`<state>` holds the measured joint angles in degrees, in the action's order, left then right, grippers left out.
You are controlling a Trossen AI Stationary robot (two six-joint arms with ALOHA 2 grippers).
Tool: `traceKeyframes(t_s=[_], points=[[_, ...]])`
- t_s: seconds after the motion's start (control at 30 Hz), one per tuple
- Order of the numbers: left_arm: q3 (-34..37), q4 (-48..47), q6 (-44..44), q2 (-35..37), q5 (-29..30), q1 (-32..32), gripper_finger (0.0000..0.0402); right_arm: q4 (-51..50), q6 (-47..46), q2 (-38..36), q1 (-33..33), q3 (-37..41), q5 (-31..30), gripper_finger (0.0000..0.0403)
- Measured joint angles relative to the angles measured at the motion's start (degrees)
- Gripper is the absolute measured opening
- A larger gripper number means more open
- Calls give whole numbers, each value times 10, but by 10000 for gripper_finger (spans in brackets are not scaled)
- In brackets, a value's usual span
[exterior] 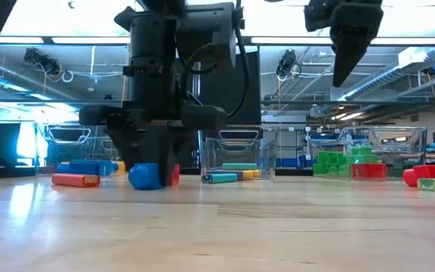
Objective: Sort blocks by size
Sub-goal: Put the blue 1 stud game piece into the left transparent bin
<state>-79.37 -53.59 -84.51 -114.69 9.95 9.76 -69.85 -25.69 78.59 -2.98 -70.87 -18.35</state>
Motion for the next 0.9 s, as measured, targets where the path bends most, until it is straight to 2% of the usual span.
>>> traceKeyframes(t_s=[0.13,0.47,0.7,0.9], points=[[0,1,1,0,2,0,136,7,-1,0,0,0,0,228],[-1,4,-3,1,-37,34,136,11,-2,0,0,0,0,225],[-2,1,-70,3,-50,93,140,18,-3,0,0,0,0,222],[-42,-21,-87,3,-57,126,140,55,-2,0,0,0,8,223]])
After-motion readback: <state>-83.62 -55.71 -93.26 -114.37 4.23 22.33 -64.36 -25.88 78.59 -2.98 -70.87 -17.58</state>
